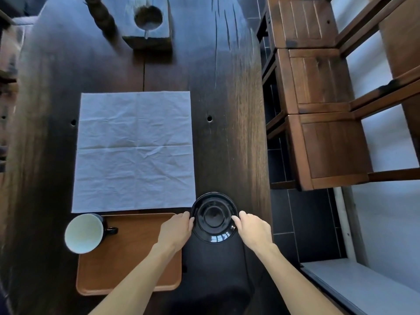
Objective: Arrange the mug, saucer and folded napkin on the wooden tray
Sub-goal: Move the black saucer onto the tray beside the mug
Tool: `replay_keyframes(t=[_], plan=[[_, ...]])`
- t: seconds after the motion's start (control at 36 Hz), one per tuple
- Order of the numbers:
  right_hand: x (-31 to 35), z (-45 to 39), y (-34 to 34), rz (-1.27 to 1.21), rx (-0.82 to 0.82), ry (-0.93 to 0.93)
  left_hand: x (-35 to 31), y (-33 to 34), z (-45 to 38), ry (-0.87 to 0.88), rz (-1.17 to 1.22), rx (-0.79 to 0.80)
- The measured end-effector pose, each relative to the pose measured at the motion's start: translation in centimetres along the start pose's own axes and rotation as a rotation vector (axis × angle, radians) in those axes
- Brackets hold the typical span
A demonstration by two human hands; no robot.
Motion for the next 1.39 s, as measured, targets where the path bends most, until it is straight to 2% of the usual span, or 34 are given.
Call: replay_keyframes(t=[0.17, 0.56, 1.08, 1.39], plan=[[-0.2, 0.5, 0.7, -0.144, 0.046, 0.039, 0.4, -0.3, 0.1, -0.043, 0.099, -0.040], [2.1, 3.0, -1.7, -0.291, -0.076, -0.004, 2.4, -3.7, 2.8, 0.018, 0.235, -0.205], [11.6, 5.3, 5.5, -0.227, 0.046, -0.103, 13.3, -1.9, 8.8, -0.149, 0.250, -0.226], [14.1, 5.7, 7.4, -0.157, 0.109, -0.087, 16.3, -0.7, 9.0, -0.168, 0.278, -0.191]])
Point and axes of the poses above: each hand's wrist, its own z-axis away from the middle knuckle, its own y-axis out of the palm, x = y × z, the point moved 10 cm from there along -z, towards the middle knuckle, and after that the axes turned 2 degrees about y, right-handed, at the moved point
